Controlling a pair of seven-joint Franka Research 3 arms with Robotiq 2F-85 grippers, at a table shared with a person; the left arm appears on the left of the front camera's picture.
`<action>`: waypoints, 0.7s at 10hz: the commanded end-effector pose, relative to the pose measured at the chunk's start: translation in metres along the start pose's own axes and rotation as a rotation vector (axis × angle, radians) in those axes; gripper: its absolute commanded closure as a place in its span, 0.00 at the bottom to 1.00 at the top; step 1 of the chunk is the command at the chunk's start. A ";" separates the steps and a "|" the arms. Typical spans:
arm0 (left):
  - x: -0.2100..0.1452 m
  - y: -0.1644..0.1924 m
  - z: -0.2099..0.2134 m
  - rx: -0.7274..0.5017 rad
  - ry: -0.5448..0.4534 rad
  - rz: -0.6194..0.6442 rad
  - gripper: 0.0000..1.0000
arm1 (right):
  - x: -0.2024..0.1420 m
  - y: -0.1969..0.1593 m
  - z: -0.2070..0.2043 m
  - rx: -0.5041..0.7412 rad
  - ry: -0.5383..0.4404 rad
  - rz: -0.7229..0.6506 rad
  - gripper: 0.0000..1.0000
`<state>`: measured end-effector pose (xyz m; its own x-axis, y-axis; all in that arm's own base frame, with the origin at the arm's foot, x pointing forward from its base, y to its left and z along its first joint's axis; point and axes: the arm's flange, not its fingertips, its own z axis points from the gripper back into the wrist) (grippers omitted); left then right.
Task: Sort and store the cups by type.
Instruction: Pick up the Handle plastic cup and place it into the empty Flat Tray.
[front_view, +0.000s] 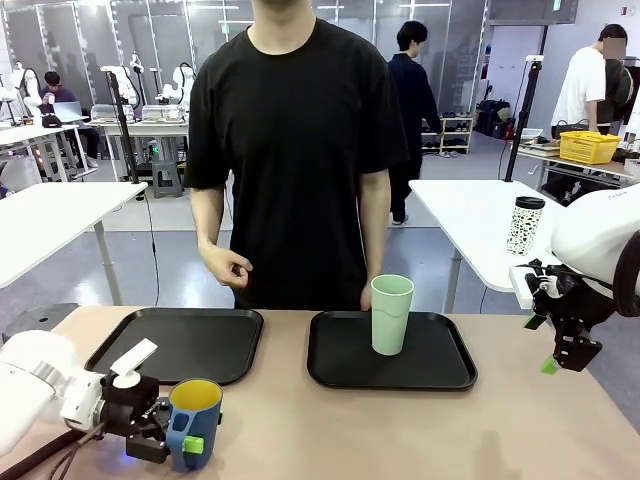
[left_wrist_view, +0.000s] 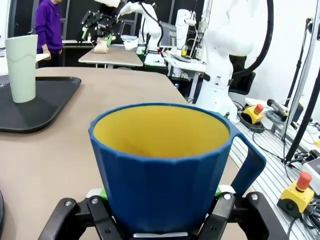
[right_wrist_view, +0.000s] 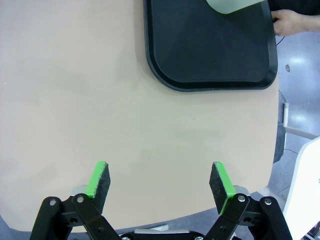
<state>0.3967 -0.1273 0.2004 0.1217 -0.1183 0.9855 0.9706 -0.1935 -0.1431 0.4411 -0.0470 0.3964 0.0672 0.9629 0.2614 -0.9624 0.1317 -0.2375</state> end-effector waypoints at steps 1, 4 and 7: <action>0.015 -0.014 0.008 0.008 -0.074 -0.034 0.67 | 0.000 0.002 0.000 -0.009 0.012 -0.008 0.00; 0.056 -0.042 0.021 0.034 -0.131 -0.058 0.67 | 0.000 0.002 0.000 -0.009 0.012 -0.008 0.00; 0.079 -0.055 0.033 0.053 -0.136 -0.107 0.67 | 0.000 0.002 0.000 -0.009 0.012 -0.008 0.00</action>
<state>0.3648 -0.0966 0.2804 0.0419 0.0212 0.9989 0.9863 -0.1604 -0.0380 0.4411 -0.0470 0.3963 0.0672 0.9629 0.2614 -0.9625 0.1316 -0.2373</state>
